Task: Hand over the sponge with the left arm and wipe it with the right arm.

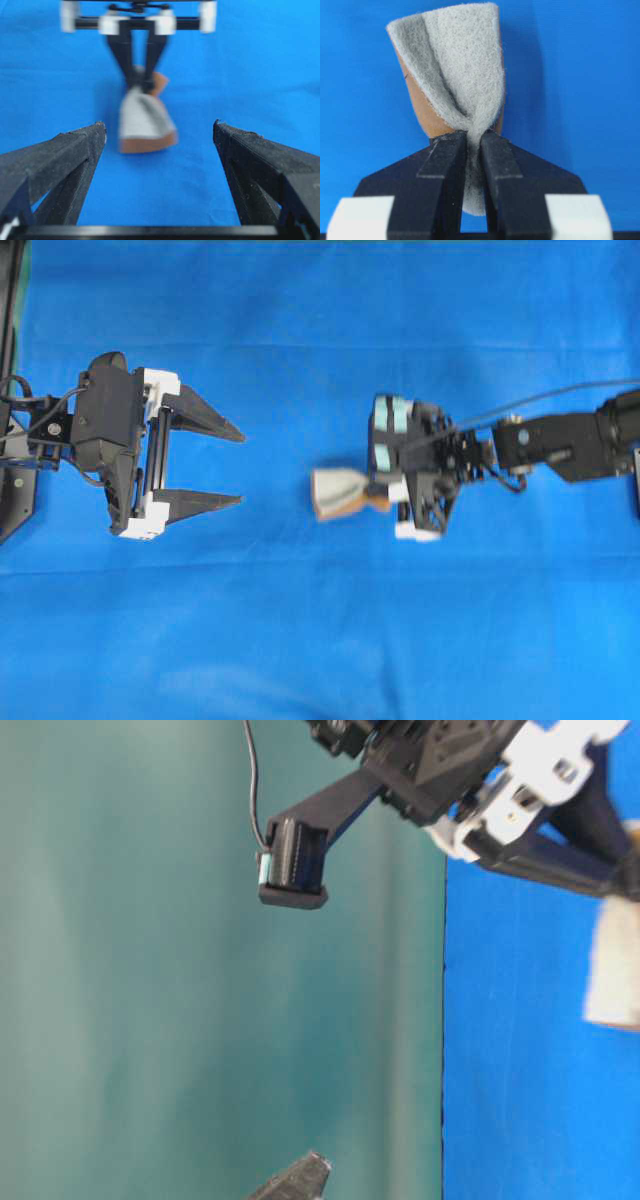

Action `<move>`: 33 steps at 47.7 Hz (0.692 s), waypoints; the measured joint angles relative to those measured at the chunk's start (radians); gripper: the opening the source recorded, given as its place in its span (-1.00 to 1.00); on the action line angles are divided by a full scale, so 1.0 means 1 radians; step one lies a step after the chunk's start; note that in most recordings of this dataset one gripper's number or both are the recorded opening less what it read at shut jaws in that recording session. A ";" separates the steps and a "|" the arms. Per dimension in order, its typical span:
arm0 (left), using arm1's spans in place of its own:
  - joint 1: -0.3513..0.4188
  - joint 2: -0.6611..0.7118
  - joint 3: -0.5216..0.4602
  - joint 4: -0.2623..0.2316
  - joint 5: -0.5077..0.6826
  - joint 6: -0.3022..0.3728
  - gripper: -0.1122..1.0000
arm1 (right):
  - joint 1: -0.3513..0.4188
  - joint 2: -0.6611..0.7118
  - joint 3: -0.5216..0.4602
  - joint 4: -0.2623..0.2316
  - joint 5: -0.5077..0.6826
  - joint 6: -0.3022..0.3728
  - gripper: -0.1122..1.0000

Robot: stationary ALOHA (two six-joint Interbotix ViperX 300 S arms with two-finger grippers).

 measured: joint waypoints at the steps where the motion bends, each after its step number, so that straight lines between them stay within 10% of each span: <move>1: 0.000 0.000 0.000 0.000 0.000 0.000 0.83 | -0.015 0.002 0.000 -0.008 0.000 0.000 -0.55; 33: 0.000 0.000 0.000 0.000 0.000 0.002 0.83 | -0.086 0.000 0.000 -0.046 -0.008 -0.003 -0.55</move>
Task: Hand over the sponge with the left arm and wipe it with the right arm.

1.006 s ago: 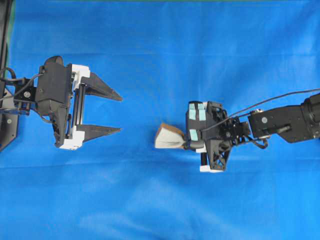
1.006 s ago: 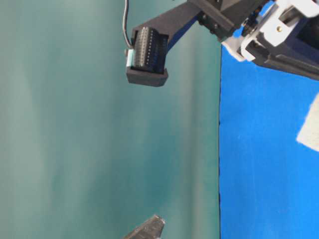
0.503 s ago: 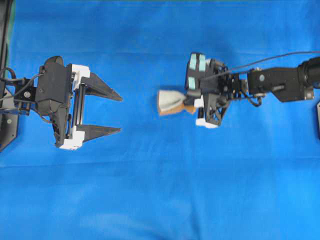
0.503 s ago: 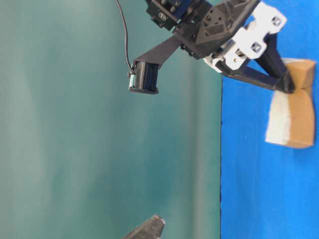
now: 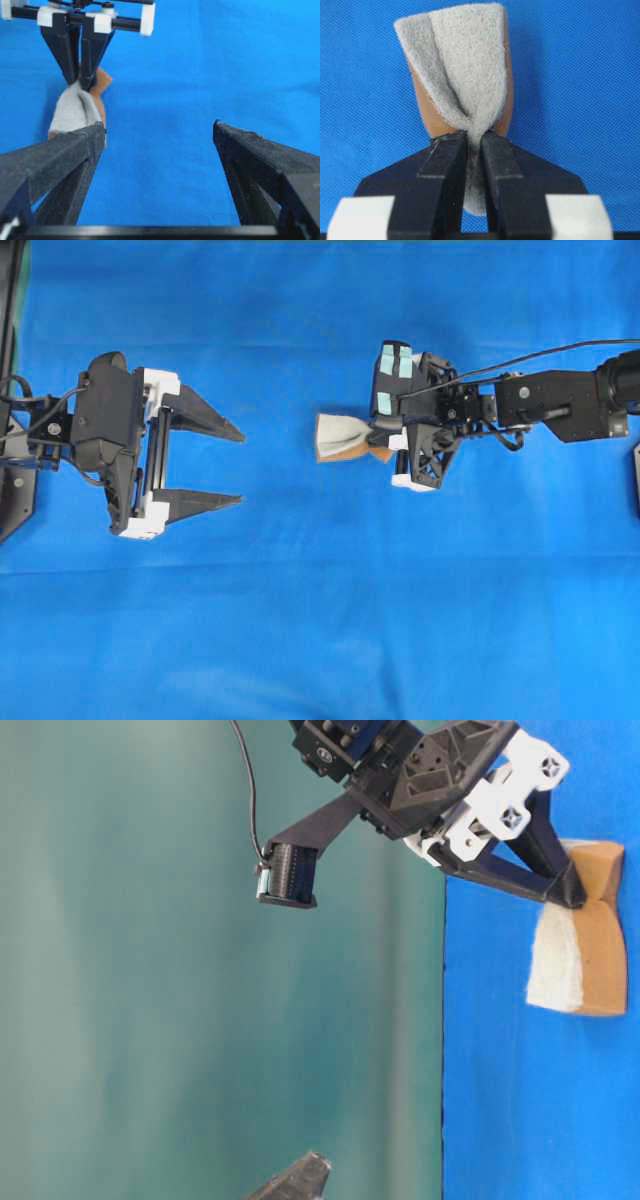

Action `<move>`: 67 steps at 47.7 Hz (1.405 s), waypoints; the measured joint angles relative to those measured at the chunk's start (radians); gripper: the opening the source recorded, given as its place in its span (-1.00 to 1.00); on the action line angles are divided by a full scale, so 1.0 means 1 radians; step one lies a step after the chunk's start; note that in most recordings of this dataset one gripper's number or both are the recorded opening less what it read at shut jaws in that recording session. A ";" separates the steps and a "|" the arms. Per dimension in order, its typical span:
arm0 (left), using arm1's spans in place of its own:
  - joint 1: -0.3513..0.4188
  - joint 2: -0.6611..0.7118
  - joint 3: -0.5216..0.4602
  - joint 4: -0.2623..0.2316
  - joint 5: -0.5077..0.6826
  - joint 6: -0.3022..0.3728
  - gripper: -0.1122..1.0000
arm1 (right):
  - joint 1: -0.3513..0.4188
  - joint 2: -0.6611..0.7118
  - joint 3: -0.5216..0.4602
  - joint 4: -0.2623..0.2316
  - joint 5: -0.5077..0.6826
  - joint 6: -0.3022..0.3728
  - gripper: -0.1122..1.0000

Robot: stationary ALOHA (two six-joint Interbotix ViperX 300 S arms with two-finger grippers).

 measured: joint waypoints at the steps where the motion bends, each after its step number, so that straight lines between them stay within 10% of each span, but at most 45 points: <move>1: 0.000 0.000 0.000 0.000 0.000 0.000 0.83 | -0.002 0.000 0.000 0.000 0.000 0.000 -0.55; 15: 0.000 0.000 0.000 0.000 0.000 0.000 0.83 | 0.011 0.002 0.002 -0.002 -0.014 0.000 -0.54; 27: 0.000 0.000 0.000 0.000 0.002 0.000 0.83 | 0.023 0.000 0.002 -0.002 0.000 0.005 0.51; 67: 0.000 0.000 0.000 0.000 0.000 0.018 0.83 | 0.094 -0.394 0.029 -0.002 0.164 0.017 0.52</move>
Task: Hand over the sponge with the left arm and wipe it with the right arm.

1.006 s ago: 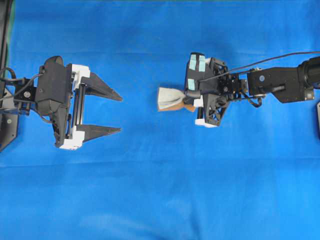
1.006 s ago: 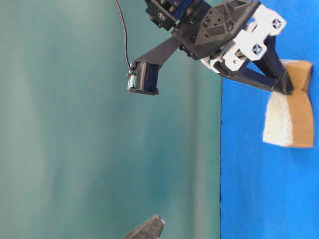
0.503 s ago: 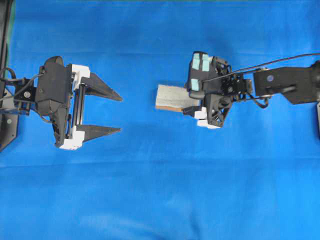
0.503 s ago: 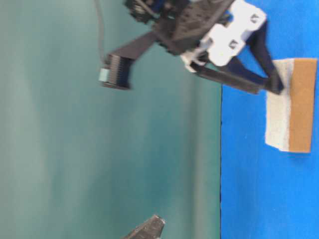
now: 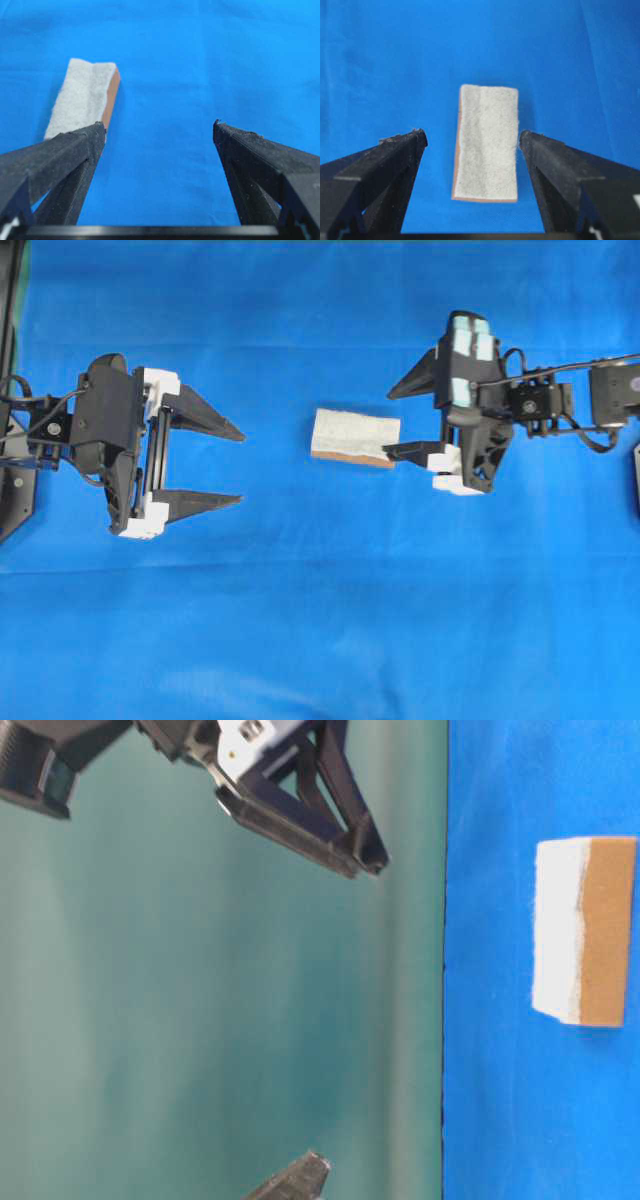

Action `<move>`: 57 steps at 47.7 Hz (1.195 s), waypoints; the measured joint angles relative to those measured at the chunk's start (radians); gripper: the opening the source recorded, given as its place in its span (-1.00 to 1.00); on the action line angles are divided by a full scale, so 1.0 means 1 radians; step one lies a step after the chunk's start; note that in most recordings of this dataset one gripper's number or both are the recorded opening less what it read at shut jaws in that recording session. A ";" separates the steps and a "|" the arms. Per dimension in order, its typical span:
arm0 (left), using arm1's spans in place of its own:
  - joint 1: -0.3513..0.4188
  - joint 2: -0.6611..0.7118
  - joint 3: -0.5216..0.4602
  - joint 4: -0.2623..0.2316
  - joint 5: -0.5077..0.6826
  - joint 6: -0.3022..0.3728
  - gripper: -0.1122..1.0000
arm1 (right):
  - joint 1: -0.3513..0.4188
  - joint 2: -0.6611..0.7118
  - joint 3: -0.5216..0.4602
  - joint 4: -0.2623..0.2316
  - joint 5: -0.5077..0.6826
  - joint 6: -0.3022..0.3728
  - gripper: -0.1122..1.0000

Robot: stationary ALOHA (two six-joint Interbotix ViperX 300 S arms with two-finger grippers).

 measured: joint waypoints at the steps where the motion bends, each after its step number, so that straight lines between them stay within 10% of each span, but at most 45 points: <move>1: 0.000 0.000 0.000 0.000 0.000 0.003 0.83 | 0.000 0.000 0.002 0.002 0.000 0.000 0.52; 19: 0.012 -0.029 0.000 0.000 0.008 0.011 0.81 | 0.009 -0.054 0.017 0.003 -0.008 0.000 0.52; 57: 0.037 -0.540 0.170 0.000 0.235 0.012 0.81 | 0.015 -0.736 0.371 0.005 0.067 0.002 0.52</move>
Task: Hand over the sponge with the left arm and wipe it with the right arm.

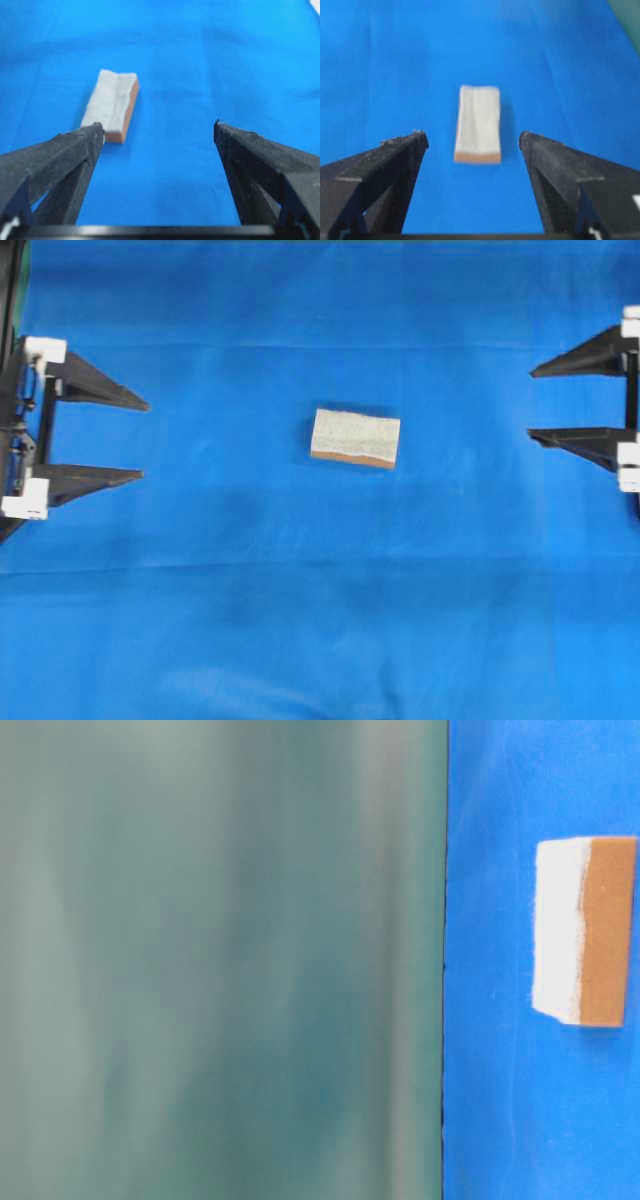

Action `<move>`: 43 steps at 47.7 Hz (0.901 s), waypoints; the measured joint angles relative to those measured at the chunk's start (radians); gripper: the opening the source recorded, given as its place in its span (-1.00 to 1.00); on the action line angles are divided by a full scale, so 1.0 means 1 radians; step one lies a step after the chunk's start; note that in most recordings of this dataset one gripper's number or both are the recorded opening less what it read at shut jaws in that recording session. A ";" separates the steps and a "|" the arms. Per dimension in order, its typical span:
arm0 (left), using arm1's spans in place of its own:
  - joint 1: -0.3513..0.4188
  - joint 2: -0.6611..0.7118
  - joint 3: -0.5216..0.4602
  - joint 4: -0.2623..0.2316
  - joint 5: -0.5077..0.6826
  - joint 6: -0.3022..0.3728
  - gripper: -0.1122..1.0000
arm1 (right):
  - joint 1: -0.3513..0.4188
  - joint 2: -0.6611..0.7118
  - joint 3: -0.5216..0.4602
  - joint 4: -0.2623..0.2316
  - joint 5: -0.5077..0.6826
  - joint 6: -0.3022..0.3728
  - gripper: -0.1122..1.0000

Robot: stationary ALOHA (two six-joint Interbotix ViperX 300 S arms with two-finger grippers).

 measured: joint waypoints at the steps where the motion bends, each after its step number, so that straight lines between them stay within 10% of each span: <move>1: 0.000 -0.017 0.012 0.000 0.002 0.000 0.81 | 0.000 -0.017 0.015 -0.002 0.000 0.000 0.52; 43: 0.000 -0.268 0.201 0.000 0.052 -0.017 0.81 | 0.000 -0.170 0.256 0.072 -0.161 0.000 0.50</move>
